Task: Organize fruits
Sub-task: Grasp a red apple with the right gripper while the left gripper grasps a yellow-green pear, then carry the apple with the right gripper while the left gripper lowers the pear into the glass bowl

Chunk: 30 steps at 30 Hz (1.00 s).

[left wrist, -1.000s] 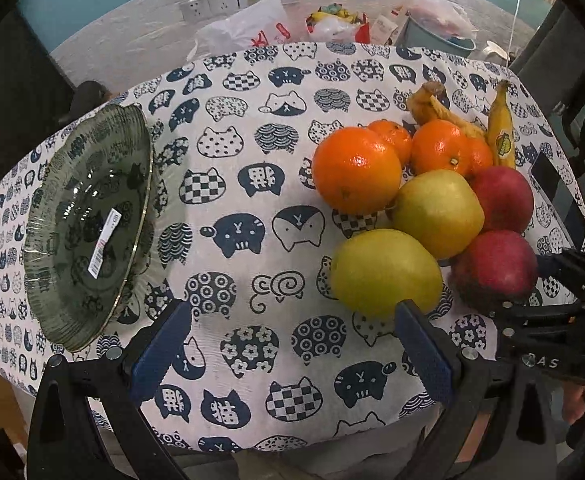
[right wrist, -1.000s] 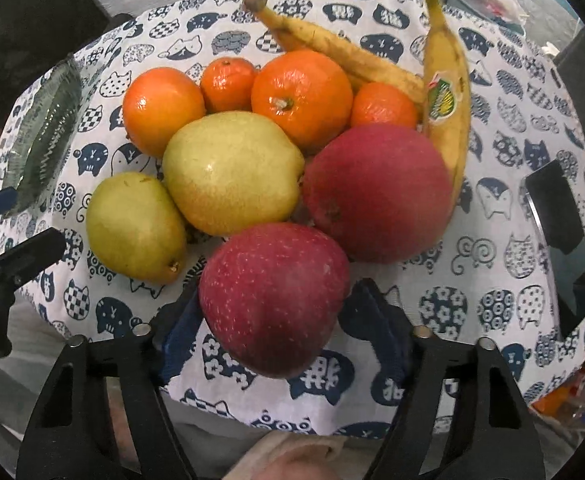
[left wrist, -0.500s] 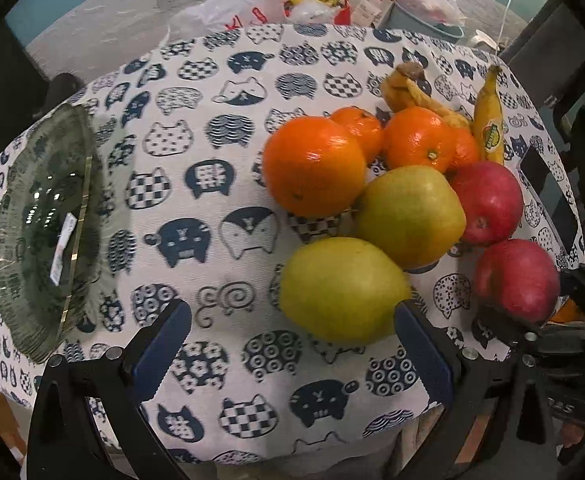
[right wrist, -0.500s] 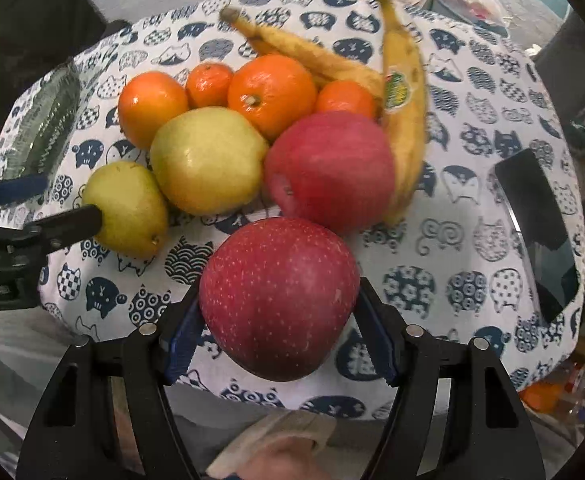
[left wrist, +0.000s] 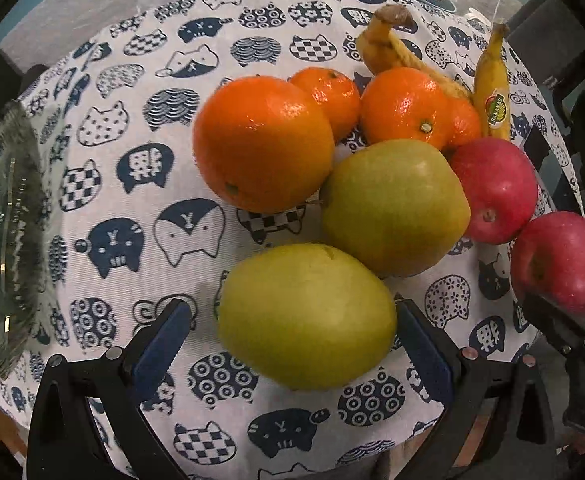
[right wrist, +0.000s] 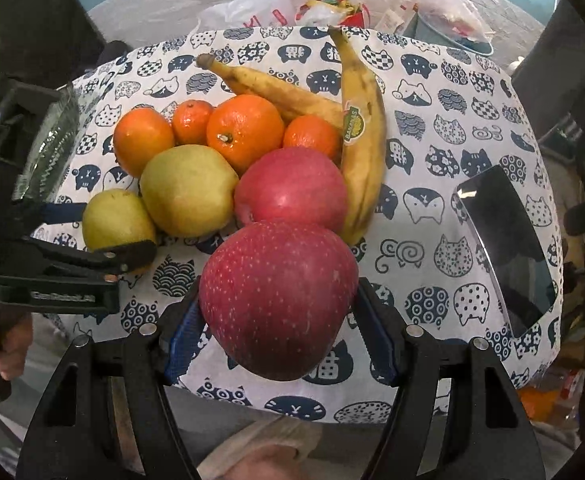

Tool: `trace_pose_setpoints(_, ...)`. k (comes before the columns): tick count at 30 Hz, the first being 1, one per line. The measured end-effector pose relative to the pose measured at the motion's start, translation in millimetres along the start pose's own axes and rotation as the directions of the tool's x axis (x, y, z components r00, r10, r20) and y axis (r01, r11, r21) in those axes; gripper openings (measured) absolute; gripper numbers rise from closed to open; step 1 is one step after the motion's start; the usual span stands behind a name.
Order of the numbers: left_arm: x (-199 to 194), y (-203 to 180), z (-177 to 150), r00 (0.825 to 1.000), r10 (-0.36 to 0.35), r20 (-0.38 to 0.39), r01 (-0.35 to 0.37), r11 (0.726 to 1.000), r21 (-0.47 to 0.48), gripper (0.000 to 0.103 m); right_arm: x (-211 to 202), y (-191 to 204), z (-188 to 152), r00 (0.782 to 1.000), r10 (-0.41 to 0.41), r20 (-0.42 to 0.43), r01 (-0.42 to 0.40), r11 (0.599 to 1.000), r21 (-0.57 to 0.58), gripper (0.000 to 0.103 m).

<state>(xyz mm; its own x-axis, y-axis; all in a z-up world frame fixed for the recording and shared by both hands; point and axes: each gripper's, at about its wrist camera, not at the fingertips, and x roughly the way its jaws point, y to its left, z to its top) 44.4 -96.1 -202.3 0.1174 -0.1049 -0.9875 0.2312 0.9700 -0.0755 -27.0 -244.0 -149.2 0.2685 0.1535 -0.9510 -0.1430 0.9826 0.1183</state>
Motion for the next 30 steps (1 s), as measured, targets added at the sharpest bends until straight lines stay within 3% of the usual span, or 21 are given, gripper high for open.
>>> trace_pose_setpoints(4,9,-2,4,1.000,-0.014,-0.013,0.014,1.000,0.015,0.100,-4,-2,1,1.000,0.006,0.013,-0.006,1.000,-0.004,0.070)
trace_pose_setpoints(8,14,-10,5,0.997,-0.071,-0.019,0.072,0.997,0.036,0.084,-7,-2,5,1.000,0.007,0.027,-0.007,1.000,-0.007,0.070)
trace_pose_setpoints(18,8,-18,-5,0.999,-0.031,0.017,0.029,0.995,0.095,0.084,-9,2,11,0.999,0.001,0.044,0.000,1.000,-0.020,0.070)
trace_pose_setpoints(30,-32,2,-23,0.994,-0.001,0.106,-0.006,0.998,0.068,0.084,-22,23,19,0.995,0.003,0.097,0.003,0.998,-0.066,0.070)
